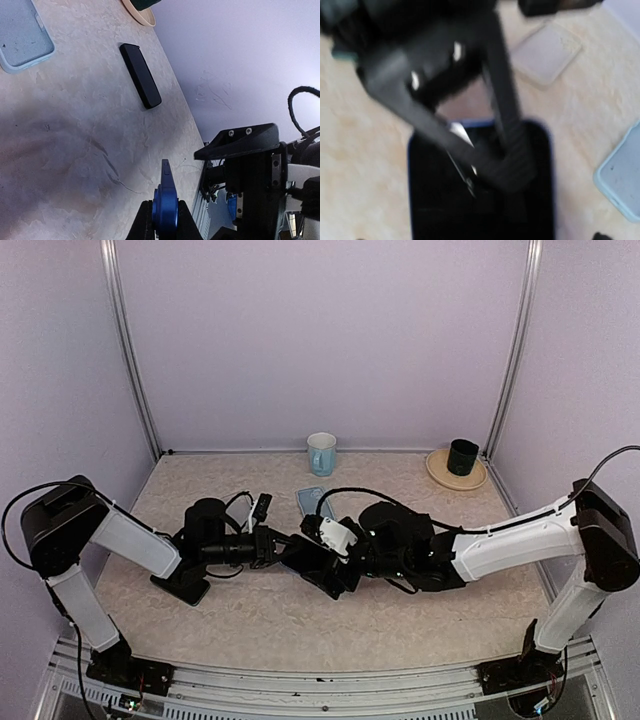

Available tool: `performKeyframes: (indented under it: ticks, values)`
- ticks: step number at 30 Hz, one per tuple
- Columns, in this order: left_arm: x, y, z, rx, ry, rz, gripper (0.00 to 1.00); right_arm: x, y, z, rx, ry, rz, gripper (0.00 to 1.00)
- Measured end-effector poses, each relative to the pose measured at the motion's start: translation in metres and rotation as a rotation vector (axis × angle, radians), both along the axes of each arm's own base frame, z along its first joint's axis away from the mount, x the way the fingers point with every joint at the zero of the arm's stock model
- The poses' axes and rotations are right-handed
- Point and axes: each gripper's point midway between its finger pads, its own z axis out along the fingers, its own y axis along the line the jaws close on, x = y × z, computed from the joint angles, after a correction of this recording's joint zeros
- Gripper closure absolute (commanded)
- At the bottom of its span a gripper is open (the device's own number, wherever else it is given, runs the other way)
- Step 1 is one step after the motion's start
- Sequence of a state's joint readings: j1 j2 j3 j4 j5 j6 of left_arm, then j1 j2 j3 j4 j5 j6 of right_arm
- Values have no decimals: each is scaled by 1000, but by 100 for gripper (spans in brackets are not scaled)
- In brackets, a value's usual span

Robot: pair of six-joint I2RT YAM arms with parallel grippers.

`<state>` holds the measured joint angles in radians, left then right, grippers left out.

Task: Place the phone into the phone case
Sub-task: Pass from the right arm to the left, then pass from the left arm to the right

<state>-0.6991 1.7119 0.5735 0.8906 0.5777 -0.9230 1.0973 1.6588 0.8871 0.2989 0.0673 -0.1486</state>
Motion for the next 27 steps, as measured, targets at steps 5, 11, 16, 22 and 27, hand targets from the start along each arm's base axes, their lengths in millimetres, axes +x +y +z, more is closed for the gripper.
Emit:
performKeyframes:
  ticks: [5, 11, 16, 22, 27]
  values:
    - [2, 0, 3, -8, -11, 3, 100, 11, -9, 33, 140, 96, -20, 0]
    - [5, 2, 15, -44, -45, 11, 100, 24, -36, 55, 300, 228, -81, 1]
    - [6, 5, 32, -89, -84, 18, 100, 27, -59, 62, 398, 325, -125, 1]
    - [4, 5, 60, -151, -150, 14, 100, 25, -68, 73, 507, 432, -123, 3]
    - [3, 3, 71, -180, -167, -2, 100, 27, -76, 73, 578, 531, -130, 5]
